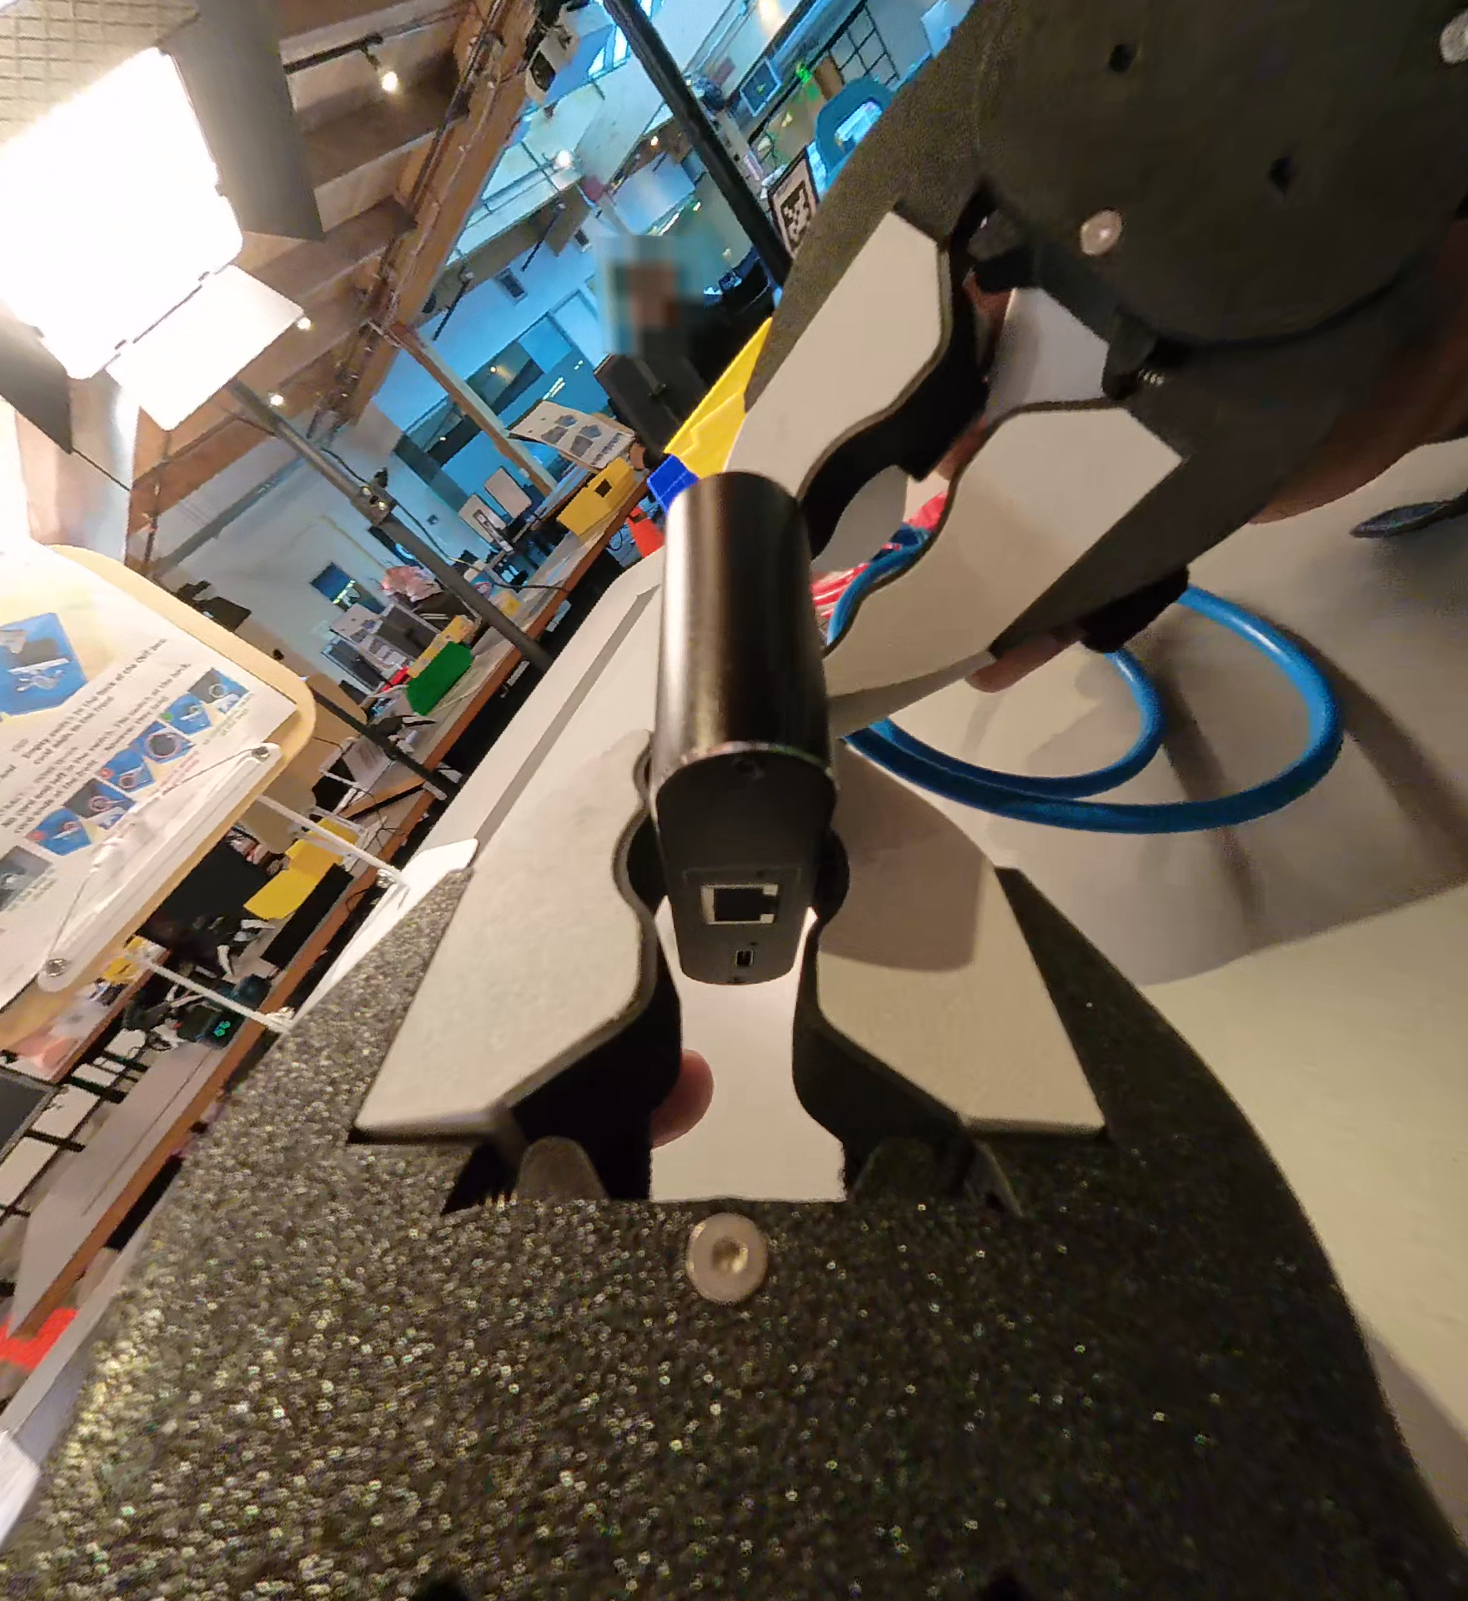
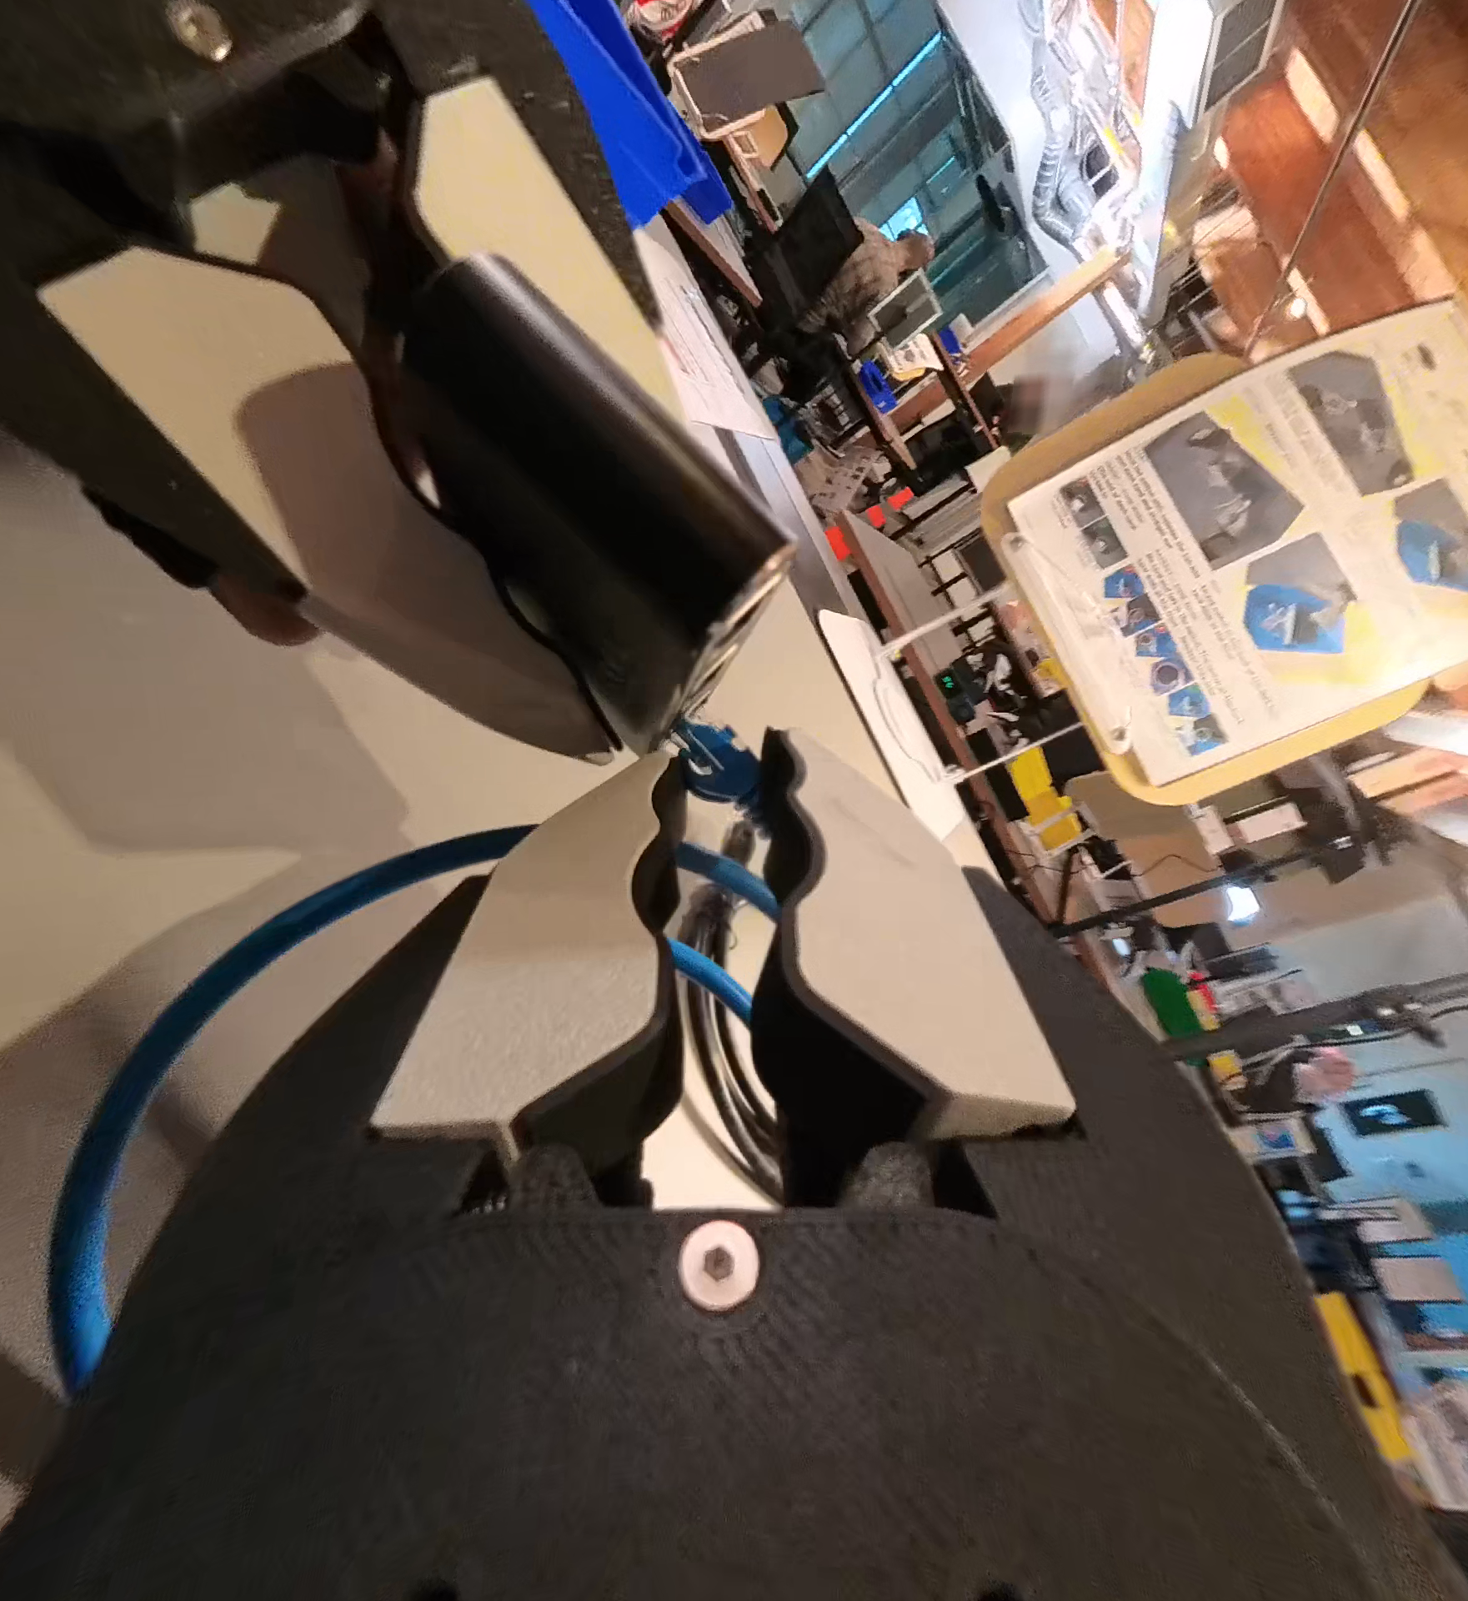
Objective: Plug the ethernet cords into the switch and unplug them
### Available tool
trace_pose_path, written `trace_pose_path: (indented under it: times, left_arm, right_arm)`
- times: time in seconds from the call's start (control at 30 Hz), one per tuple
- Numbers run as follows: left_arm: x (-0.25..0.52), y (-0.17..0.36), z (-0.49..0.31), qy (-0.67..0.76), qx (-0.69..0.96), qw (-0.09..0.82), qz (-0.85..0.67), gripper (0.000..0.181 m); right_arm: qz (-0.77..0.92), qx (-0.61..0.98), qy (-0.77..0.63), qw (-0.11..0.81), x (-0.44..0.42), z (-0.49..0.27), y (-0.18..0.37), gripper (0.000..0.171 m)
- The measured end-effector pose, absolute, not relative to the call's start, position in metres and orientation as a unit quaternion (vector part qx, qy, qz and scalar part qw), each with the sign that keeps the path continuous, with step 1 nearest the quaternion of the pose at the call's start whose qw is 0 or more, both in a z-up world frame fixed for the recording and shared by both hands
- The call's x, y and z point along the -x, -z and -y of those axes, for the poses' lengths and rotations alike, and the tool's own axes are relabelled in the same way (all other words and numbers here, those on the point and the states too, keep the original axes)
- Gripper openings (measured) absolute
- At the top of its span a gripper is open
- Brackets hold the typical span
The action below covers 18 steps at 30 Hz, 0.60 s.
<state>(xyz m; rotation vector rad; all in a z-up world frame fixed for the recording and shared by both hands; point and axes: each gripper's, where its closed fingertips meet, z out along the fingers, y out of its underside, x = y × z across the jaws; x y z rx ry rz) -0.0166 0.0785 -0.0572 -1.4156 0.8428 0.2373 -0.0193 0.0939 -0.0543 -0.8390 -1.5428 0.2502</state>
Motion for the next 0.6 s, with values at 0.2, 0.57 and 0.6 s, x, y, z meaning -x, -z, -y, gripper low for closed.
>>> trace_pose_path:
  times: [0.2, 0.57, 0.6]
  left_arm:
    - [0.009, 0.051, -0.067, -0.066, 0.609, 0.688, -0.389, 0.029]
    - [0.01, 0.055, -0.073, -0.076, 0.62, 0.682, -0.381, 0.029]
    - [0.01, 0.054, -0.072, -0.077, 0.618, 0.683, -0.381, 0.029]
  right_arm:
    - [0.69, 0.343, -0.122, 0.626, 0.013, -0.082, 0.048, 0.018]
    - [0.691, 0.336, -0.051, 0.638, 0.011, -0.086, 0.049, 0.018]
    - [0.69, 0.342, -0.066, 0.634, 0.011, -0.085, 0.048, 0.018]
